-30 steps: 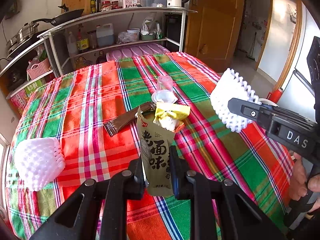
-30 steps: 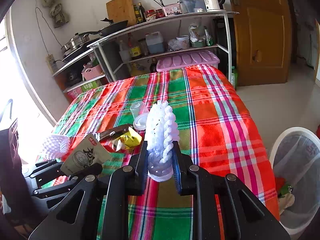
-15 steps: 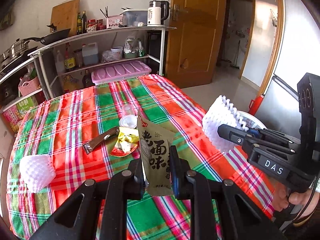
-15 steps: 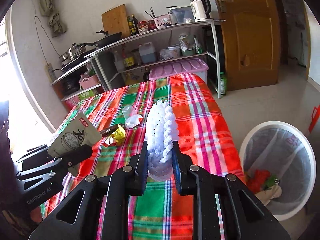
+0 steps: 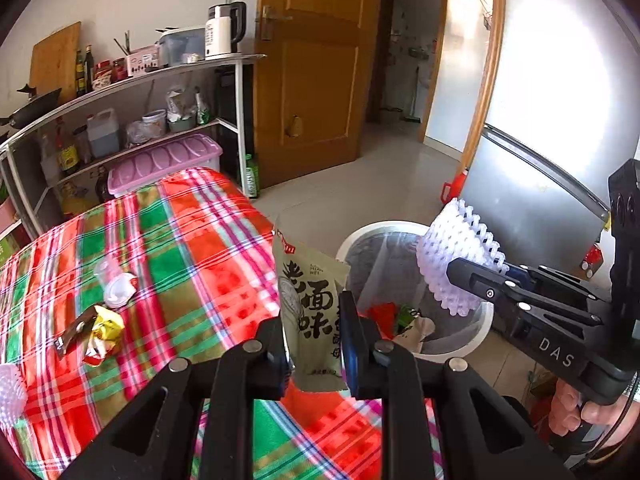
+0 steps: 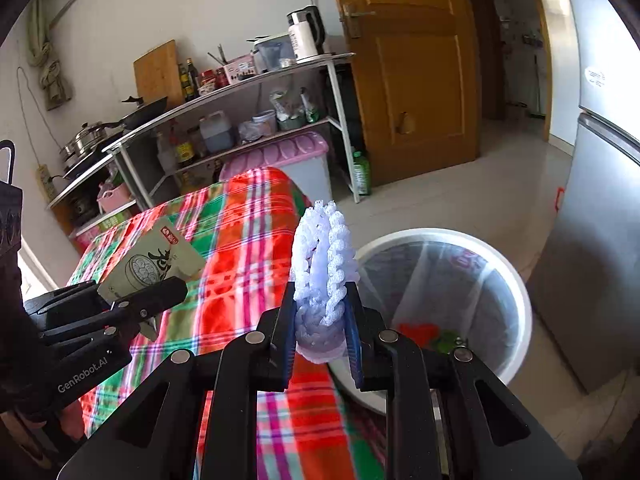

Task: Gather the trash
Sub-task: 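Carry the paper bag and foam net in both tools over the bin, then open both tools to drop the paper bag and foam net into the bin, then move both open tools back over the table items, then grasp the second white foam net with the left tool while the right tool grasps the yellow snack packet, then carry the foam net and yellow packet in both tools over the bin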

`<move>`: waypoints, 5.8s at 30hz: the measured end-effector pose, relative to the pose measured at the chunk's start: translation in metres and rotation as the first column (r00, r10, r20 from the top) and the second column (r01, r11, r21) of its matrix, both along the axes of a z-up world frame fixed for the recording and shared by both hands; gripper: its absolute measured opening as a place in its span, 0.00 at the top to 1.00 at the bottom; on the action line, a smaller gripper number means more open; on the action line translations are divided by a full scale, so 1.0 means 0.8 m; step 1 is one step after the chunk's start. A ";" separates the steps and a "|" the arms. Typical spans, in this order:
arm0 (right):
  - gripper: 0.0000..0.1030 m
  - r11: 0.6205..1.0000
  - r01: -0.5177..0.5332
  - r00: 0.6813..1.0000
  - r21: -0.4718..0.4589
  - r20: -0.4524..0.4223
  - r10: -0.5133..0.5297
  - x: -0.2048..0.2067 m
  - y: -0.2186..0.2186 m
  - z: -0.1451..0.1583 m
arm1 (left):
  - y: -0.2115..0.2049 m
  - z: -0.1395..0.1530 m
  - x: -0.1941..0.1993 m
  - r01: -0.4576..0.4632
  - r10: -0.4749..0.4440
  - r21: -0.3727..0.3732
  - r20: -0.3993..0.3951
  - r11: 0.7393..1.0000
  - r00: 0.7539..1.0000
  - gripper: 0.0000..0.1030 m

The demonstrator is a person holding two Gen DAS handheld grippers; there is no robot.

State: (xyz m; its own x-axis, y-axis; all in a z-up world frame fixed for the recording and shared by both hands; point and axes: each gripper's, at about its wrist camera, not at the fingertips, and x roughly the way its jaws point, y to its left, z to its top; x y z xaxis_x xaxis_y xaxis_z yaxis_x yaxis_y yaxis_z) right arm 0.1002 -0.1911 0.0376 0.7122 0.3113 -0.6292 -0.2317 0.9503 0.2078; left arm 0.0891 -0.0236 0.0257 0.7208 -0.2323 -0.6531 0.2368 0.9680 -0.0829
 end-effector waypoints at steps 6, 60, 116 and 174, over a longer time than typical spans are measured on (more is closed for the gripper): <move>0.79 0.995 0.092 0.996 -0.023 -0.019 -0.093 0.002 -0.049 -0.008 | -0.056 -0.010 0.021 0.067 -0.066 0.015 -0.030 0.998 0.997 0.78; 0.57 0.988 0.142 0.986 -0.063 -0.083 -0.147 0.025 -0.055 -0.031 | -0.016 -0.014 0.022 -0.049 0.049 -0.003 -0.051 0.999 0.997 0.34; 0.45 0.946 -0.324 0.925 -0.011 -0.216 0.314 0.066 0.361 -0.071 | 0.423 -0.052 -0.112 -0.636 0.633 -0.021 -0.081 0.772 0.770 0.12; 0.76 0.981 -0.194 0.978 -0.004 -0.080 0.193 0.020 0.229 -0.024 | 0.256 -0.031 -0.050 -0.344 0.341 -0.035 -0.077 0.938 0.937 0.73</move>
